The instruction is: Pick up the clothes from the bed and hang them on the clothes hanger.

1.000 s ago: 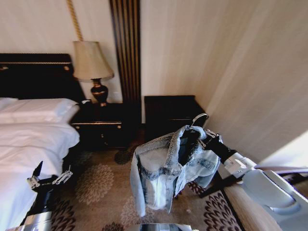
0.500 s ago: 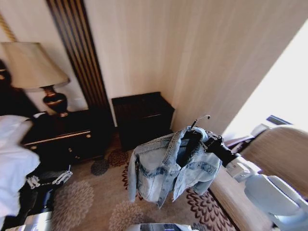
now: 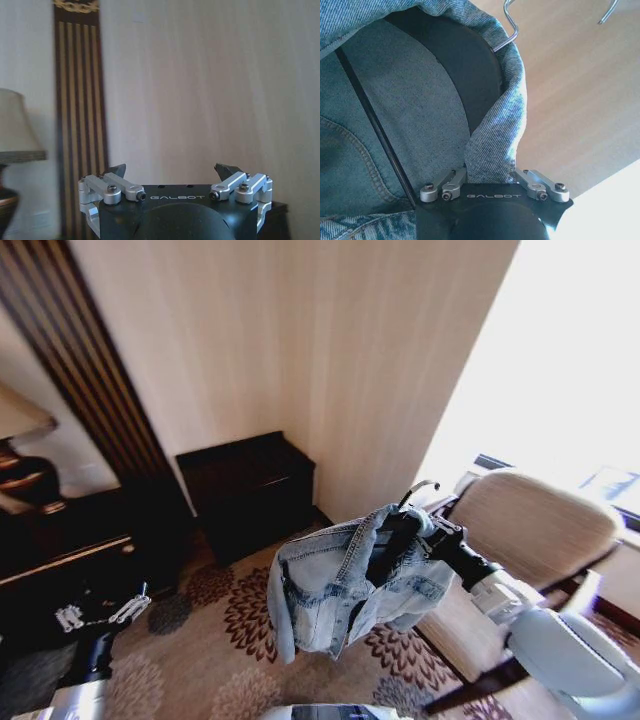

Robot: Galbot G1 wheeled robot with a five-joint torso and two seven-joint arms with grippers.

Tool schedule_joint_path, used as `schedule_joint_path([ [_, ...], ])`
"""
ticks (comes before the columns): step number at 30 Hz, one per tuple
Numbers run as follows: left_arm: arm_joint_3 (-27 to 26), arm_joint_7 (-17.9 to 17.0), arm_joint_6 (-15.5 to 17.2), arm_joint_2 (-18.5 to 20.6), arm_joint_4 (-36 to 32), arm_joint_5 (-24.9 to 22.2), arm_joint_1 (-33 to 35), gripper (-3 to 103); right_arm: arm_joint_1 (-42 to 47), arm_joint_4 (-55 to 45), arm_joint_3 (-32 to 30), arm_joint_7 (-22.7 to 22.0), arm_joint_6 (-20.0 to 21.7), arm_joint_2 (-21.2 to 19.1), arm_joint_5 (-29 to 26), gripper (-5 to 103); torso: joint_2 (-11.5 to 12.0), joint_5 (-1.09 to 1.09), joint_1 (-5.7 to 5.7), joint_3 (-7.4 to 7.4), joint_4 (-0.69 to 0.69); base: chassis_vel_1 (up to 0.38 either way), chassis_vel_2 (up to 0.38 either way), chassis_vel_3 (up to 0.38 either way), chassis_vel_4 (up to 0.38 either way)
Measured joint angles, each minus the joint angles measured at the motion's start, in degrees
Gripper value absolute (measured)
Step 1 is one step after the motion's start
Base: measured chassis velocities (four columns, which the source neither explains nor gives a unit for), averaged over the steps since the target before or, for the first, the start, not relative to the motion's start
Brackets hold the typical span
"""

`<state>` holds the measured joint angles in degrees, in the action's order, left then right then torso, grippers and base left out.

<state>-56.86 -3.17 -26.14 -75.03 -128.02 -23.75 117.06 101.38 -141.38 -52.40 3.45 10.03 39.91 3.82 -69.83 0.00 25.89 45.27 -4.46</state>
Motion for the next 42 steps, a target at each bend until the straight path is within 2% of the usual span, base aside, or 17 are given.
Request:
schedule_joint_path([
  [15,0.0,0.0,0.0,0.0,0.0,0.0,0.0,100,0.25,-0.83,0.21,0.0,0.67,0.99,0.11,20,0.0,0.01,0.0,0.0,-0.01,-0.119,-0.13,-0.123,-0.121],
  [27,0.0,0.0,0.01,0.0,0.0,0.0,0.0,100,1.23,-1.01,0.41,0.15,0.87,3.42,1.32,20,0.0,0.0,-0.01,0.0,-0.01,-0.128,-0.122,-0.119,-0.123],
  [34,0.0,0.0,0.01,0.0,0.0,0.0,0.0,100,2.54,-0.96,1.28,0.41,0.47,5.92,4.43,20,0.0,0.0,-0.01,0.0,-0.02,-0.125,-0.123,-0.132,-0.126],
  [42,0.0,0.0,0.01,0.0,0.0,0.0,0.0,100,2.81,-1.53,1.15,0.18,0.33,6.41,4.44,20,0.0,0.0,-0.01,0.0,-0.01,-0.124,-0.13,-0.116,-0.121],
])
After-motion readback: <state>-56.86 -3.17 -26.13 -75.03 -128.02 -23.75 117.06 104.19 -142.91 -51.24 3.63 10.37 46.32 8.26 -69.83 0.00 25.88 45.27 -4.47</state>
